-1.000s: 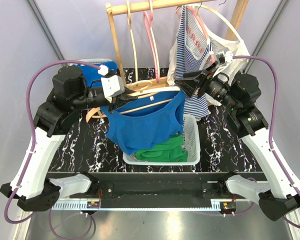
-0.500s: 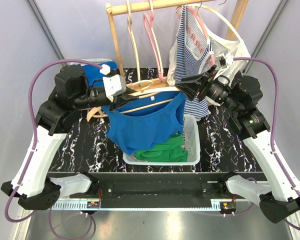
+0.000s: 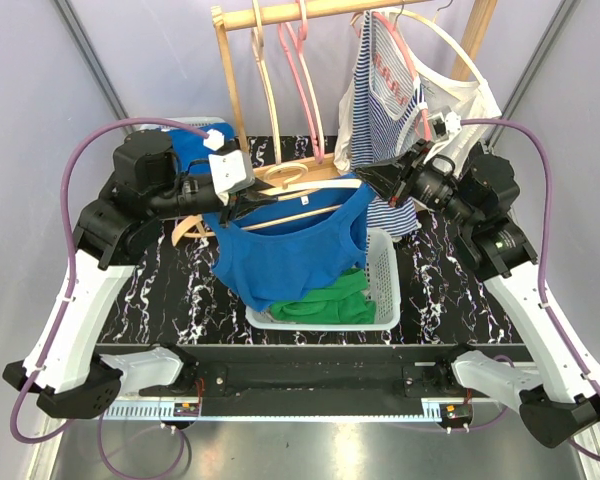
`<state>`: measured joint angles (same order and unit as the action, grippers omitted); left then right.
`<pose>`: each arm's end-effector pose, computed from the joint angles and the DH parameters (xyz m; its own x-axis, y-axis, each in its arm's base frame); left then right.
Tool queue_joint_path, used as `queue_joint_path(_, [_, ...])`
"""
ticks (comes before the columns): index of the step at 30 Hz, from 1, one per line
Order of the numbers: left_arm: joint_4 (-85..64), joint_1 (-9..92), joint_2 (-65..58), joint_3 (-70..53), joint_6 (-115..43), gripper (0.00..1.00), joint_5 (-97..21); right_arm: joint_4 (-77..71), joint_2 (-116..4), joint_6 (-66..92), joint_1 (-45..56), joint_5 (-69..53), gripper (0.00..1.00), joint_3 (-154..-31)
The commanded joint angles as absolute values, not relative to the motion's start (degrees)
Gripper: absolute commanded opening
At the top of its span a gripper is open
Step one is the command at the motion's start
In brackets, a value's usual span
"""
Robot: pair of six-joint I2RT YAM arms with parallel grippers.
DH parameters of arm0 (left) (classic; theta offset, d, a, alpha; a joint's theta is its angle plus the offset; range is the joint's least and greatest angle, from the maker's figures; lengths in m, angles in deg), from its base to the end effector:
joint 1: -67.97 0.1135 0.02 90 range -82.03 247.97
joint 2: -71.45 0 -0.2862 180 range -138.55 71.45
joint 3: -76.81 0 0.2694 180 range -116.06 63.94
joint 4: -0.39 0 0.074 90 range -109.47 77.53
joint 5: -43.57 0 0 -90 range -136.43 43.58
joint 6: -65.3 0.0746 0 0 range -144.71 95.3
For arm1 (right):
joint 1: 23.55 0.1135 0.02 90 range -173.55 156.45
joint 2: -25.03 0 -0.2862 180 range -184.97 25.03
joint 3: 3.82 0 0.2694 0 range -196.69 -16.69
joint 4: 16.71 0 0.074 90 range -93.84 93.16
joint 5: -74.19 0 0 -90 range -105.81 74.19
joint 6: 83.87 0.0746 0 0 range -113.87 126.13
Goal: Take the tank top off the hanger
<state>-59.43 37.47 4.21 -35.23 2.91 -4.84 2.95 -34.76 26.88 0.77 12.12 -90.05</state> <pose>0.1694 -0.1573 0.5336 0.2341 0.2644 -0.9356 0.9294 0.2217 0.2952 0.2190 0.1373 0.4973 -0.1785 0.2628 -0.9482 -0.7747 0.5565 0.3001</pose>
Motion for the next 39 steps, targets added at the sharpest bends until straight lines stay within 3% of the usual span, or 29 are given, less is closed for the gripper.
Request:
queue_joint_path(1, [-53.9,37.2,5.2,-38.4,3.6,0.06,-3.5,4.8,-33.3,25.5,0.7,10.0,0.09,-90.8])
queue_joint_path(12, [-54.8,37.1,6.8,-37.6,4.3,0.06,-3.7,11.6,-31.0,19.3,0.8,-1.0,0.02,-90.1])
queue_joint_path(25, [-55.6,37.2,7.6,-37.0,5.4,0.05,-3.4,18.7,-26.5,18.3,0.6,-28.4,0.0,-82.3])
queue_joint_path(31, [-55.9,37.2,7.6,-37.1,5.3,0.05,-3.4,20.8,-22.5,21.3,0.6,-29.3,0.0,-78.1])
queue_joint_path(39, [-55.8,37.1,6.3,-38.6,4.0,0.06,-2.0,20.0,-18.8,25.3,0.6,-20.7,0.02,-72.1])
